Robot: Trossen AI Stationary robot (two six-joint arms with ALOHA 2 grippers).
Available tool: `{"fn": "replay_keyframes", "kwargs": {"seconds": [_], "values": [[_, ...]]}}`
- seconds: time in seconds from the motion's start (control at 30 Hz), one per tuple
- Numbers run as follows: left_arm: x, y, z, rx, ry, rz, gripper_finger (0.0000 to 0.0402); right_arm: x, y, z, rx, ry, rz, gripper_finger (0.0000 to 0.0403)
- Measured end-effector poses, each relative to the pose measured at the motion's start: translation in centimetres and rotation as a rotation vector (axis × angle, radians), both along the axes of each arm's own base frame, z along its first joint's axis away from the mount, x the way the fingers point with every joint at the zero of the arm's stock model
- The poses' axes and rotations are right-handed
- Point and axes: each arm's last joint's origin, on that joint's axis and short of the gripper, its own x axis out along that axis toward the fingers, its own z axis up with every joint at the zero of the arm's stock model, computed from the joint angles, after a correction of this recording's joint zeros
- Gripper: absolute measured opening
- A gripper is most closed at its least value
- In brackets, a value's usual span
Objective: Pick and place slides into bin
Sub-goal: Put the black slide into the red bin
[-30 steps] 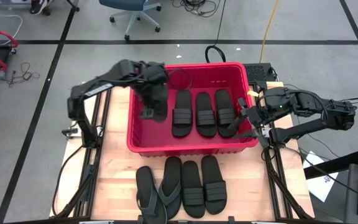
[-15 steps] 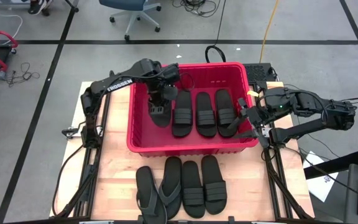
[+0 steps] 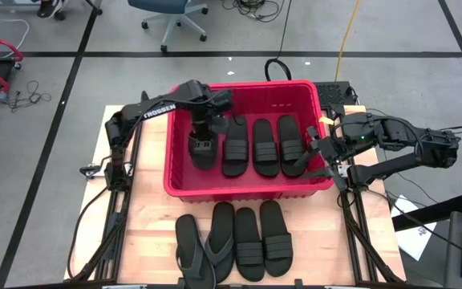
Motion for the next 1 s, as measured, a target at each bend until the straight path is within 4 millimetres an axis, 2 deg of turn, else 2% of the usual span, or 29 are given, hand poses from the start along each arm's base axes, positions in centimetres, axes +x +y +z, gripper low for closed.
{"fn": "replay_keyframes", "kwargs": {"seconds": [0.33, 0.67, 1.0], "values": [[0.6, 0.9, -3.8, -0.083, -0.028, 0.067, 0.0002, 0.0, 0.0, 0.0, 0.000, 0.000, 0.000, 0.0164], [0.0, 2.2, -4.0, -0.090, -0.015, 0.133, 0.0002, 0.0, 0.0, 0.0, 0.000, 0.000, 0.000, 0.0164], [0.3, 2.2, -4.2, -0.107, -0.053, 0.130, 0.0003, 0.0, 0.0, 0.0, 0.002, 0.001, -0.001, 0.0164]]}}
